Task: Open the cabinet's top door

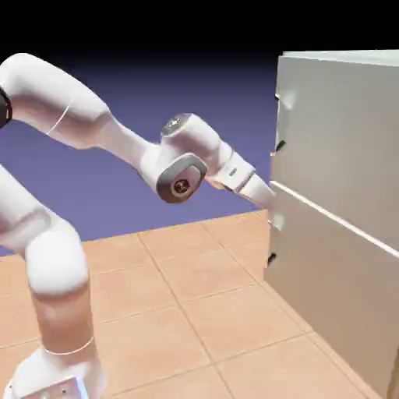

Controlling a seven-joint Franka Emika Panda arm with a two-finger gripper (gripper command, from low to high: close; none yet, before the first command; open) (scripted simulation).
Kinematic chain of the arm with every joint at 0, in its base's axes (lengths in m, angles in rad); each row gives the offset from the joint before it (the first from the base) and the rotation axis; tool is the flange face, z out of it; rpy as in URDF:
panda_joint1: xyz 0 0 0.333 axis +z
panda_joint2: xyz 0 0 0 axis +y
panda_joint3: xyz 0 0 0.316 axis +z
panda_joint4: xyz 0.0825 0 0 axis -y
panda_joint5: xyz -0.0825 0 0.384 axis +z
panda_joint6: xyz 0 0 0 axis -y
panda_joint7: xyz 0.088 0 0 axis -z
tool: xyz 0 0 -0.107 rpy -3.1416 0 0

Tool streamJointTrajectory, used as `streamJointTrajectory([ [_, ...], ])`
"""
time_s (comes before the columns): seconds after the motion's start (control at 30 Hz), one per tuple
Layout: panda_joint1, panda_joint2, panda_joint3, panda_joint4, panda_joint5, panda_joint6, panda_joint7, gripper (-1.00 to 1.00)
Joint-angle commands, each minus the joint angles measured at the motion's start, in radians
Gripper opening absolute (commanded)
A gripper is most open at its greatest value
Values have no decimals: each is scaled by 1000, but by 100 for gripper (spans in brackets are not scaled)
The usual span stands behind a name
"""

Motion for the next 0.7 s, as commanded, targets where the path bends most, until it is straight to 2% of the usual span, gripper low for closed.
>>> streamJointTrajectory([
  [0.0,28,36,-30,7,36,-9,-13,0],
  [0.67,599,761,-615,157,756,-184,-263,0],
])
